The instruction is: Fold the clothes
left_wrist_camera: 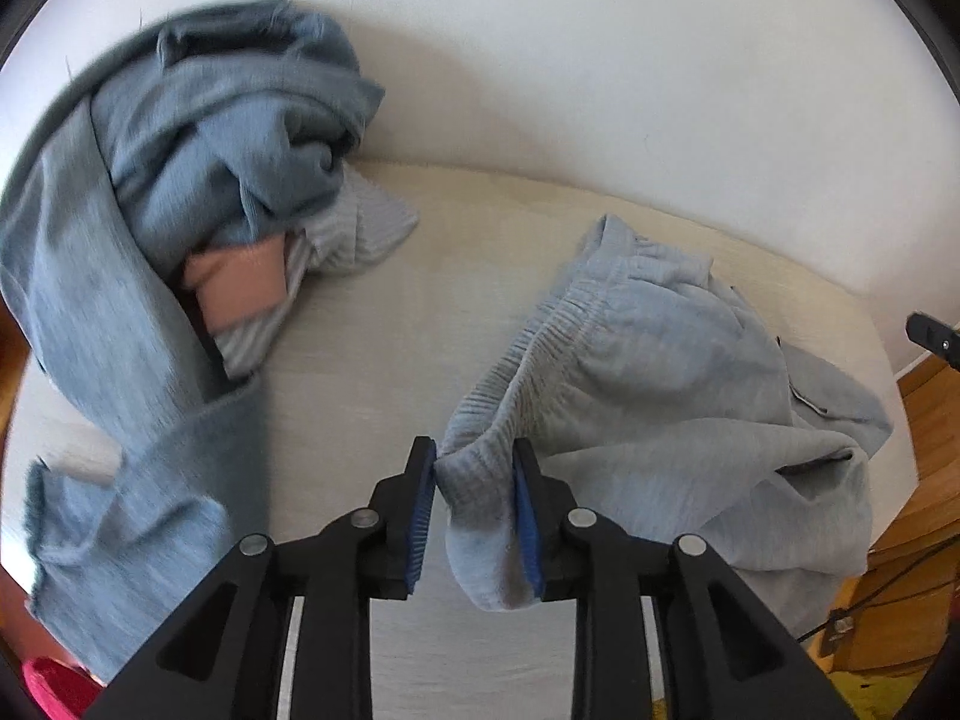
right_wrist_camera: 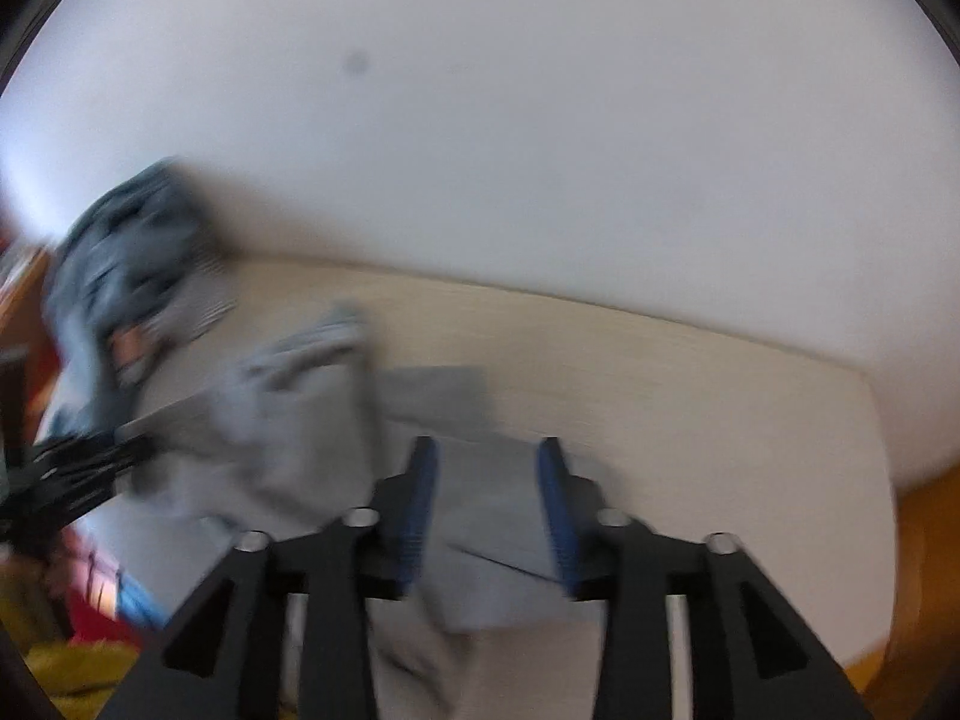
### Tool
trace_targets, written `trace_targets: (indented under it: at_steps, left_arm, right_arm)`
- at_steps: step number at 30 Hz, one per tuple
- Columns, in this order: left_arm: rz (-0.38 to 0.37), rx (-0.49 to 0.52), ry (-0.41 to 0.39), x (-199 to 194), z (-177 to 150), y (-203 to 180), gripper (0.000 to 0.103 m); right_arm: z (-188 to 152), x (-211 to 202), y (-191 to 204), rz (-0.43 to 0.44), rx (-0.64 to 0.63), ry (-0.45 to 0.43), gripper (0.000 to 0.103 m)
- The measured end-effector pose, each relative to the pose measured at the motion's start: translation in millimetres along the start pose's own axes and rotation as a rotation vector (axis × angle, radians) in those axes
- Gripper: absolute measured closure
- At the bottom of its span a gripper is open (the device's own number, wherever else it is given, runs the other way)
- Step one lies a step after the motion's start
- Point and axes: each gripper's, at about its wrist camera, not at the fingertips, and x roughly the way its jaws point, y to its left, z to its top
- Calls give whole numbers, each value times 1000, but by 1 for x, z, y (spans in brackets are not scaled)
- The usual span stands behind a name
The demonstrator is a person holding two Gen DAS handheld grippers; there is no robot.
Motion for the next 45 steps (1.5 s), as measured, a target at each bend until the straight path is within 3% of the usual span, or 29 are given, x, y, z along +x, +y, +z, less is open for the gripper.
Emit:
trace_targets:
  at_steps: [2,7,8,9,10,12,18,22,25,27,30,33,37,39,45]
  left_arm:
    - [-16,-16,15,6,-1,-1,81]
    - [-16,-41,39,27,3,-6,81]
    - [-19,-47,44,31,4,-8,81]
    - [-8,-34,33,31,4,-12,82]
    - [3,-20,22,31,5,-17,87]
    - [21,15,-12,23,9,-28,90]
    - [5,28,-175,-44,31,-52,91]
    - [-63,64,-260,-79,45,-81,91]
    - [-136,106,-254,-73,52,-112,90]
    - [-170,129,-220,-63,48,-126,87]
    - [-209,150,-128,-40,42,-147,87]
    - [-195,182,-77,-29,33,-161,87]
    - [-192,156,-65,-38,31,-160,87]
    - [-192,113,-73,-43,33,-152,87]
    - [-146,39,-108,-57,27,-119,84]
  right_arm:
    - [9,26,21,84,-89,65,55]
    - [11,95,62,130,-254,223,55]
    - [12,102,65,137,-263,230,63]
    - [12,108,67,145,-266,231,91]
    - [14,112,69,157,-258,227,97]
    - [20,108,69,194,-234,197,97]
    - [43,25,41,333,-155,-37,97]
    - [30,-3,-5,271,-100,-129,97]
    - [9,18,-51,190,-8,-65,97]
    - [-6,42,-85,144,70,12,88]
    - [-19,56,-115,8,133,71,83]
    - [-20,39,-128,-43,182,38,80]
    - [-15,8,-100,36,57,-12,71]
    - [-15,0,-72,98,-62,-3,56]
    - [-35,4,12,214,-345,20,46]
